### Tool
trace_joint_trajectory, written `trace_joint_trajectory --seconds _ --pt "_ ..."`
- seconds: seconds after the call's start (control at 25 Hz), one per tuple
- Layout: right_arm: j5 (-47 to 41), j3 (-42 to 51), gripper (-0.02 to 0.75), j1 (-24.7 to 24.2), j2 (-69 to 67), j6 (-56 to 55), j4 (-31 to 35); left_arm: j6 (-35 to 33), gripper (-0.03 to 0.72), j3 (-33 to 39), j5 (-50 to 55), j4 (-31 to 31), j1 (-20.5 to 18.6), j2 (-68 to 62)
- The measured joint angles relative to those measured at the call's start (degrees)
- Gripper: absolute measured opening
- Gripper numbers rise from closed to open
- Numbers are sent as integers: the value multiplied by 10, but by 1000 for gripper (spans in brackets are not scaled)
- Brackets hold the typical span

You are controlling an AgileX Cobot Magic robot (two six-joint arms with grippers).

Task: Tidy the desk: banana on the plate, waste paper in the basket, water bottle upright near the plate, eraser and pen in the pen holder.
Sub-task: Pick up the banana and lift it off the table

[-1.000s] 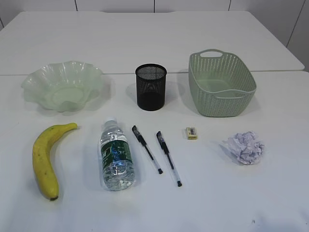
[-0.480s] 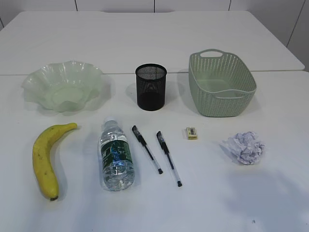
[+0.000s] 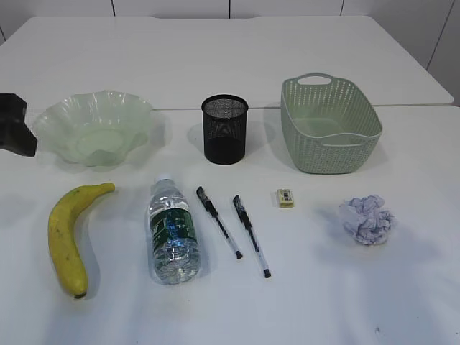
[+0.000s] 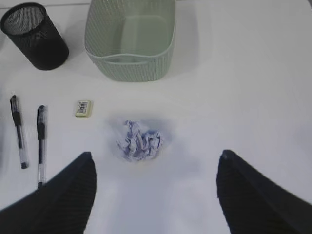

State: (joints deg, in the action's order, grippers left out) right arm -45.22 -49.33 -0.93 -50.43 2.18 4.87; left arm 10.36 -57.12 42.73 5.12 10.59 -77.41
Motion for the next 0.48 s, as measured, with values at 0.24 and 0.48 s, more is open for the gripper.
trace_joint_trajectory --seconds 0.24,0.48 --pt "-11 -10 571 0 -59 10 32 40 480 0 -10 -47 23 -56" --pt "-15 -11 571 0 -81 29 40 150 480 -3 -42 -119 34 -135"
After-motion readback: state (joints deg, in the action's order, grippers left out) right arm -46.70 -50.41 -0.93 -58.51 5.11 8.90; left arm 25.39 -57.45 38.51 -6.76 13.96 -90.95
